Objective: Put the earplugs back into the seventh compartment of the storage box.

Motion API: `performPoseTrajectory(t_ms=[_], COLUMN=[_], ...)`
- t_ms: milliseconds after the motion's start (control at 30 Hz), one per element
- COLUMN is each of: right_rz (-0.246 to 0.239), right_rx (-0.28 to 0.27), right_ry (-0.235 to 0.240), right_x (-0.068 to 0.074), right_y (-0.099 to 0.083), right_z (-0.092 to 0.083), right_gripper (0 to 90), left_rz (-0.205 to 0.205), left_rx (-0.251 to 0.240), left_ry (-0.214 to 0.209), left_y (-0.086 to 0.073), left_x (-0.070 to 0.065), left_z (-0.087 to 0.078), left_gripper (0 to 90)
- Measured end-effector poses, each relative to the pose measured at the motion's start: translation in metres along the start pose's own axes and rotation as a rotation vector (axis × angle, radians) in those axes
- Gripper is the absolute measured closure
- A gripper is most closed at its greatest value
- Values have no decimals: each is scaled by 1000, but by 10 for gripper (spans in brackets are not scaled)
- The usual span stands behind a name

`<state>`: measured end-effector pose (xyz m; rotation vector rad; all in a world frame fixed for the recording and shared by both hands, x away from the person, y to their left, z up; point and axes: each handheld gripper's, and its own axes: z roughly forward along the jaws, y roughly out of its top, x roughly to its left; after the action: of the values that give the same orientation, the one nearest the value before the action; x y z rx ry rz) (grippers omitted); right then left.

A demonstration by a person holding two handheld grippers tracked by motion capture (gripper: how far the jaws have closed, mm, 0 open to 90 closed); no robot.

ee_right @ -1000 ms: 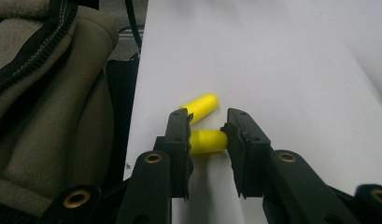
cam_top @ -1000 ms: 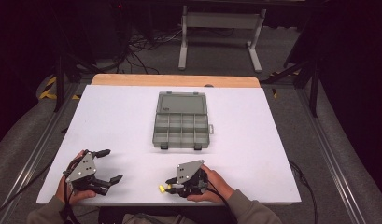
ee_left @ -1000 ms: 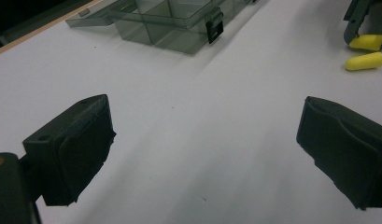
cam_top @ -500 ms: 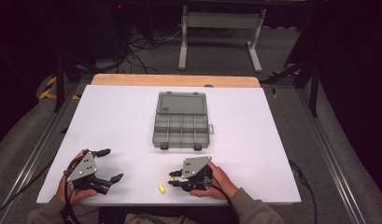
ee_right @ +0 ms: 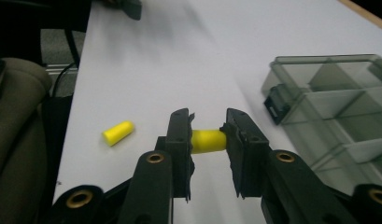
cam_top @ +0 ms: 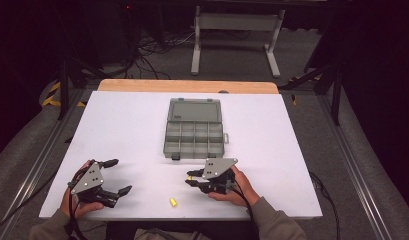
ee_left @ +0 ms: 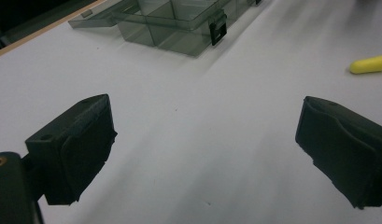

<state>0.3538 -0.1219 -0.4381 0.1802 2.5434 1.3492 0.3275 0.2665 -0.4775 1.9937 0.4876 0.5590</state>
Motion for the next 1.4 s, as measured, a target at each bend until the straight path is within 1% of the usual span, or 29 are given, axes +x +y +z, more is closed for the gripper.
performPoseTrajectory(t_ms=[33,200,400,533,567,1000,1400], right_rz=[10,26,36,43,51,67,89], right_rx=[-17,-36,-36,-38,-45,-56,-52], right_ry=[-20,-59,-112,-129,-143,-197,-233], right_x=[-5,-14,-28,-33,-38,-54,-66], right_y=[1,1,2,3,3,4,4], right_z=[-4,-10,-15,-16,-17,-22,-20], right_gripper=[724,724,724,724,724,724,724], left_rz=[0,-1,-2,-1,0,0,1], left_rx=[1,-3,-10,-9,-11,-9,-7], left_ry=[-1,-4,-8,-10,-10,-13,-15], left_y=[0,0,1,1,1,1,1], left_x=[0,1,2,2,2,1,1], left_z=[0,0,0,0,0,1,1], left_gripper=[52,53,53,52,53,53,53])
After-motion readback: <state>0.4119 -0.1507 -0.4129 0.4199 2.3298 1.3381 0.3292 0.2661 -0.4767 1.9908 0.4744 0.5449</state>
